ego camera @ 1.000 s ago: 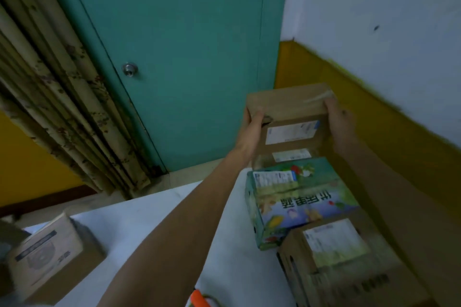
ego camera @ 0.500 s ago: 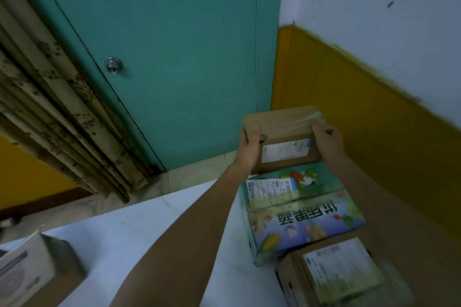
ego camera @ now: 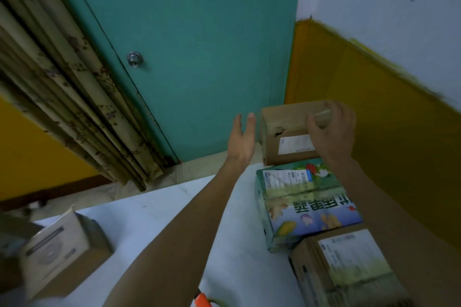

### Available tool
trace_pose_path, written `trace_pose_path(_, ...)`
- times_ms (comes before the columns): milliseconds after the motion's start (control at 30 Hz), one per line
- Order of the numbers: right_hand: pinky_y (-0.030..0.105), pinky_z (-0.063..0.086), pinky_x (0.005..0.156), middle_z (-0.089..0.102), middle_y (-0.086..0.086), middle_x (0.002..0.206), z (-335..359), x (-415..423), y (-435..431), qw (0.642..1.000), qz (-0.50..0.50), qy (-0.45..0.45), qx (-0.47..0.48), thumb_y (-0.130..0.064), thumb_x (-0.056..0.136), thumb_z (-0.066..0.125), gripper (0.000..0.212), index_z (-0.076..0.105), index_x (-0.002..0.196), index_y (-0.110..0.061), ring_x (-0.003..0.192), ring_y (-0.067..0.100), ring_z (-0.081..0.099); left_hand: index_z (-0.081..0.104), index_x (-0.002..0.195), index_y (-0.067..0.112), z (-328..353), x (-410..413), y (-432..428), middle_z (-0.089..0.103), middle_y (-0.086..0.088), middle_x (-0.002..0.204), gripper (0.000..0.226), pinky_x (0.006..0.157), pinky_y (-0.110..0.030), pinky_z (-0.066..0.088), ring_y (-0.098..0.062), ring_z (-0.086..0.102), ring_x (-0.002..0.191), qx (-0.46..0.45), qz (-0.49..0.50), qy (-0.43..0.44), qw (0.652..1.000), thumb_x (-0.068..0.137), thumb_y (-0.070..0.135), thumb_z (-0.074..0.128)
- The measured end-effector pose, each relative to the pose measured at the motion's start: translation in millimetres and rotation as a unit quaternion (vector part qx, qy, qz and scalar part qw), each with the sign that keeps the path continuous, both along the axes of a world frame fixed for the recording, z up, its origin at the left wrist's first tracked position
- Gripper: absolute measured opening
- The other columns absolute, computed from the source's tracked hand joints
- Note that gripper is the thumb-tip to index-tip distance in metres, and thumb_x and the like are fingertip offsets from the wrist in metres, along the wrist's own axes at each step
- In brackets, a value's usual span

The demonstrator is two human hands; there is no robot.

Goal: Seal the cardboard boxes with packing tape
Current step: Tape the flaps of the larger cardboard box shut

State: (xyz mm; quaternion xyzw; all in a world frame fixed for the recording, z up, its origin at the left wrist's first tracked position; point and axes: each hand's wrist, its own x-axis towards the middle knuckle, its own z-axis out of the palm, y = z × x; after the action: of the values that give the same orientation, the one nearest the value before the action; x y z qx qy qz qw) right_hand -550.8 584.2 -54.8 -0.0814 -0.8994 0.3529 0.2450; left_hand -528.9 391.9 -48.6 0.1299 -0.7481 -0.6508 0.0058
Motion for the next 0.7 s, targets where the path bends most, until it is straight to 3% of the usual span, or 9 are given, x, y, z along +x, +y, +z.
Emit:
trace_pose_path(67, 0.032, 0.035, 0.103, 0.056, 0.012, 0.132, 14, 18, -28, 0.998, 0.041, -0.011, -0.047, -0.035, 0.094, 0.062, 0.042, 0.061, 0.125, -0.007, 0.126, 0.028, 0.045, 0.025, 0.160, 0.019, 9, 25, -25, 0.028, -0.001, 0.165, 0.066, 0.124, -0.035, 0.022, -0.017, 0.028, 0.151, -0.015, 0.002, 0.022, 1.000, 0.105, 0.050, 0.043)
trace_pose_path(200, 0.005, 0.036, 0.076, 0.069, 0.005, 0.099, 22, 77, -107, 0.974, 0.172, -0.034, -0.143, -0.014, 0.095, 0.063, 0.020, 0.071, 0.109, -0.004, 0.089, 0.013, 0.059, 0.039, 0.153, 0.023, 0, 101, -98, 0.041, 0.002, 0.157, 0.054, 0.120, -0.036, 0.031, -0.015, 0.039, 0.143, -0.063, 0.037, 0.022, 0.997, 0.105, 0.046, 0.048)
trace_pose_path(267, -0.001, 0.037, 0.068, 0.069, 0.003, 0.092, 14, 105, -146, 0.954, 0.225, -0.070, -0.188, -0.011, 0.095, 0.063, 0.014, 0.072, 0.102, -0.003, 0.079, 0.008, 0.060, 0.044, 0.150, 0.025, -13, 144, -136, 0.048, 0.002, 0.151, 0.049, 0.116, -0.039, 0.039, -0.017, 0.046, 0.138, -0.086, 0.073, 0.001, 0.994, 0.105, 0.045, 0.049)
trace_pose_path(400, 0.002, 0.040, 0.068, 0.068, -0.008, 0.088, -16, 162, -218, 0.918, 0.295, -0.174, -0.198, -0.016, 0.096, 0.063, 0.007, 0.069, 0.093, -0.019, 0.076, -0.004, 0.058, 0.051, 0.143, 0.026, -41, 240, -205, 0.052, 0.001, 0.148, 0.042, 0.107, -0.038, 0.047, -0.019, 0.051, 0.132, -0.112, 0.124, -0.059, 0.984, 0.105, 0.043, 0.049)
trace_pose_path(533, 0.013, 0.045, 0.071, 0.070, -0.008, 0.093, -51, 216, -285, 0.876, 0.367, -0.272, -0.157, -0.020, 0.096, 0.062, 0.011, 0.072, 0.099, -0.020, 0.085, 0.004, 0.063, 0.055, 0.138, 0.026, -62, 337, -257, 0.056, 0.002, 0.144, 0.036, 0.104, -0.036, 0.050, -0.016, 0.055, 0.126, -0.106, 0.162, -0.113, 0.975, 0.105, 0.037, 0.051)
trace_pose_path(600, 0.021, 0.048, 0.073, 0.072, -0.007, 0.091, -60, 241, -320, 0.853, 0.398, -0.309, -0.136, -0.020, 0.094, 0.064, 0.010, 0.073, 0.095, -0.022, 0.084, 0.009, 0.065, 0.056, 0.136, 0.026, -65, 382, -281, 0.057, 0.003, 0.141, 0.033, 0.102, -0.034, 0.051, -0.014, 0.057, 0.123, -0.106, 0.182, -0.134, 0.968, 0.104, 0.033, 0.053)
trace_pose_path(700, 0.022, 0.047, 0.073, 0.071, -0.011, 0.085, -62, 278, -384, 0.819, 0.451, -0.340, -0.101, -0.020, 0.093, 0.065, 0.012, 0.069, 0.088, -0.030, 0.081, 0.006, 0.066, 0.062, 0.125, 0.028, -63, 448, -333, 0.065, 0.000, 0.132, 0.024, 0.092, -0.028, 0.053, -0.011, 0.062, 0.113, -0.109, 0.259, -0.128, 0.951, 0.101, 0.024, 0.060)
